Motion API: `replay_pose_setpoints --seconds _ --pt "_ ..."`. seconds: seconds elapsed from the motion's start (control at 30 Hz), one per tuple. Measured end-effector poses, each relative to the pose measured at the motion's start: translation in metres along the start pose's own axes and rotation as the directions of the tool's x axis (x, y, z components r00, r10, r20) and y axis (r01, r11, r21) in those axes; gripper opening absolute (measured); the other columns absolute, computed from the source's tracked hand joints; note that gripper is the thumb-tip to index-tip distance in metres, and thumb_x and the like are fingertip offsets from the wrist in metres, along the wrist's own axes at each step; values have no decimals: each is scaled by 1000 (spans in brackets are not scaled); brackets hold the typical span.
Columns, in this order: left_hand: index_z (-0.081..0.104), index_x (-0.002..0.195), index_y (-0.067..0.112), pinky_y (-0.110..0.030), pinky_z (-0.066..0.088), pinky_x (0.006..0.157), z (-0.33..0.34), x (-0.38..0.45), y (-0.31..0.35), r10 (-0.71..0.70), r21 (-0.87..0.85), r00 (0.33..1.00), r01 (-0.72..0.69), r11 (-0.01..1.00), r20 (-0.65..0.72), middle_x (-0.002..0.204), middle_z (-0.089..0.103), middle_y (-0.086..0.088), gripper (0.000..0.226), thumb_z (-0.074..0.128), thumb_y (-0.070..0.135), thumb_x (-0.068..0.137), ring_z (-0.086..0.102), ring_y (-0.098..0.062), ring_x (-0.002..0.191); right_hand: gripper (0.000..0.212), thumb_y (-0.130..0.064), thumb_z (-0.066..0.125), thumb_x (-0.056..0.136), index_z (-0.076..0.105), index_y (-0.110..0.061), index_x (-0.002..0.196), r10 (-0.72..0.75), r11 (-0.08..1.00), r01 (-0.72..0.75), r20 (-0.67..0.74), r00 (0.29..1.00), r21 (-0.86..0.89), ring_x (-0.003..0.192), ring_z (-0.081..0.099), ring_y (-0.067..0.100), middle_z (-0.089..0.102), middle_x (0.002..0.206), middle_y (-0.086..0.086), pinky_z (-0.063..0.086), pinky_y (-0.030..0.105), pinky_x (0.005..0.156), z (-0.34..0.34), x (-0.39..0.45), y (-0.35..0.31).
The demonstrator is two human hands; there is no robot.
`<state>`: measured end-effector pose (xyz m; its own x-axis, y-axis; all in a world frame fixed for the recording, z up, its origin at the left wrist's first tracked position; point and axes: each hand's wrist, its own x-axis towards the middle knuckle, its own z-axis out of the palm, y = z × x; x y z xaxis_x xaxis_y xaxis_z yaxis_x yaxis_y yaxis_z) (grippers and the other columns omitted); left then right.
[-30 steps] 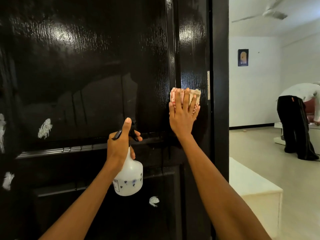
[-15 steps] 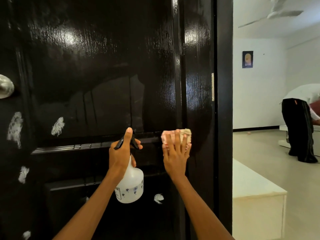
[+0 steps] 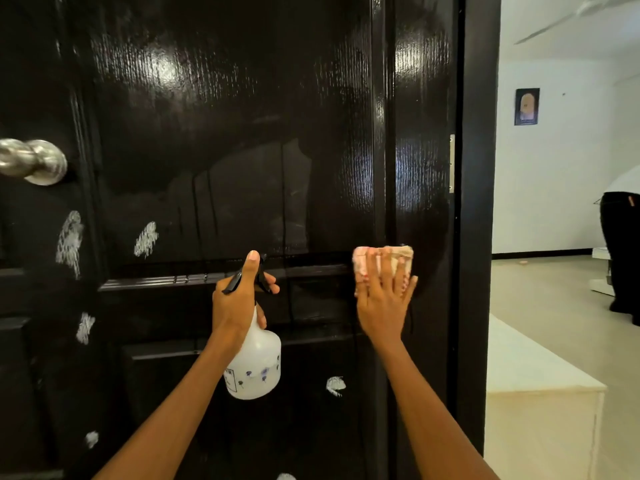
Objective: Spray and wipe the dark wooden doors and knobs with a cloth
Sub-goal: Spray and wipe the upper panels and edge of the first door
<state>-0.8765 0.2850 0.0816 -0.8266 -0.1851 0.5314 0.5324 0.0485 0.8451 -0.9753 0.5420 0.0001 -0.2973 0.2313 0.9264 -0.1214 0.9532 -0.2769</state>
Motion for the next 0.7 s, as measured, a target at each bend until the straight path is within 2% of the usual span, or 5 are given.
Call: replay_pose_setpoints --seconds 0.1,0.17,0.33,0.43,0.7 --pt "74 88 -1 -31 45 43 -3 1 -5 -19 0 1000 19 1000 -3 84 78 -12 67 46 59 103 50 -22 33 63 -46 29 104 12 -29 162 229 969 -230 27 973 93 156 -4 30 1 171 -1 7 65 121 0 9 -4" --pt "74 87 -1 -31 45 43 -4 -1 -8 -36 7 999 36 999 7 84 78 -12 68 47 60 102 49 -23 34 63 -49 24 105 5 -31 162 268 952 -274 59 962 139 155 -15 26 -7 169 -4 3 63 122 3 7 -13" --pt "70 77 -2 -30 45 42 5 -5 -17 -124 54 992 122 991 24 71 74 -14 75 47 66 99 52 -23 36 66 -49 28 106 -8 -39 160 18 994 -24 61 998 107 156 -8 29 7 170 2 5 62 123 4 -16 2" --pt "69 75 0 -30 46 42 5 0 -22 -194 47 981 195 980 -23 68 70 -15 76 49 70 96 53 -22 38 67 -49 30 106 -9 -39 160 -8 995 1 62 998 103 156 -5 31 8 170 3 9 64 122 6 -16 -3" --pt "73 85 -2 -31 45 41 -18 0 -29 -198 10 978 199 980 -72 78 76 -18 74 50 67 97 52 -23 38 62 -43 45 104 23 -30 161 -92 993 91 16 996 79 156 -1 34 13 170 5 8 66 121 24 -14 -95"
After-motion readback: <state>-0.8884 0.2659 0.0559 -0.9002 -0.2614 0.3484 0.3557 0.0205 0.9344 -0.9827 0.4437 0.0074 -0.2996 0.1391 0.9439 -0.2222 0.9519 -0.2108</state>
